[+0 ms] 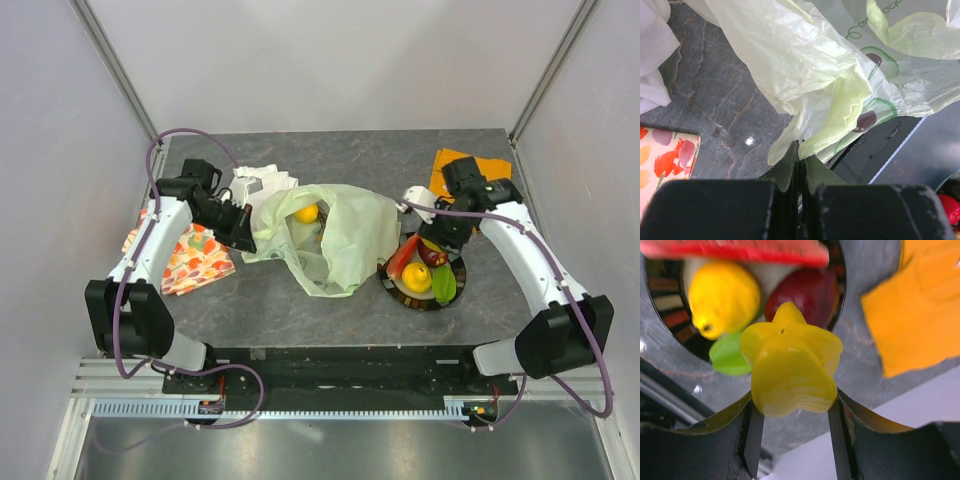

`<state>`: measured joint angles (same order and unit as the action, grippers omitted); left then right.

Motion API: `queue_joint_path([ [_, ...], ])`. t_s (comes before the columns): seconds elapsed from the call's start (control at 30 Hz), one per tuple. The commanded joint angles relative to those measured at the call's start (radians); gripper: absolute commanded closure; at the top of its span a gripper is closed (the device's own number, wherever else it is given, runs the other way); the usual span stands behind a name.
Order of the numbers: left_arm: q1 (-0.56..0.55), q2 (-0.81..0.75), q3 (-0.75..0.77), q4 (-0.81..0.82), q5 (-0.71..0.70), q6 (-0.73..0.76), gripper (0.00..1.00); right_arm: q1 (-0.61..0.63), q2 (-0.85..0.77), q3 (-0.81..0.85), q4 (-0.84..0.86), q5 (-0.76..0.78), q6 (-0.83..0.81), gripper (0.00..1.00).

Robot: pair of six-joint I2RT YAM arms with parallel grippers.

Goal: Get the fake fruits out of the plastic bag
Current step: Place the fake fruit on the plate.

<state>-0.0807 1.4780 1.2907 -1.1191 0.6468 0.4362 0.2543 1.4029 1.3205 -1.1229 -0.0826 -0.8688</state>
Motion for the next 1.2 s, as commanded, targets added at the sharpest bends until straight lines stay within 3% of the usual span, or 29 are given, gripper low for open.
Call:
queue_joint_path([
  [0.0,-0.001,0.008,0.038,0.024,0.039,-0.022,0.98,-0.11,-0.062,-0.036,-0.07,-0.035,-0.027,0.76],
  [0.23,-0.001,0.033,0.048,0.028,0.059,-0.031,0.98,-0.122,-0.052,-0.142,-0.068,-0.051,-0.022,0.73],
  [0.73,-0.001,0.016,0.025,0.033,0.054,-0.042,0.99,-0.087,0.146,-0.103,-0.037,-0.128,0.022,0.68],
  [1.03,-0.001,0.015,0.005,0.035,0.057,-0.044,0.98,-0.059,0.157,-0.11,-0.025,-0.096,0.044,0.65],
  [1.17,-0.001,0.024,0.013,0.036,0.059,-0.039,0.98,-0.059,0.131,-0.153,-0.009,-0.056,0.014,0.57],
])
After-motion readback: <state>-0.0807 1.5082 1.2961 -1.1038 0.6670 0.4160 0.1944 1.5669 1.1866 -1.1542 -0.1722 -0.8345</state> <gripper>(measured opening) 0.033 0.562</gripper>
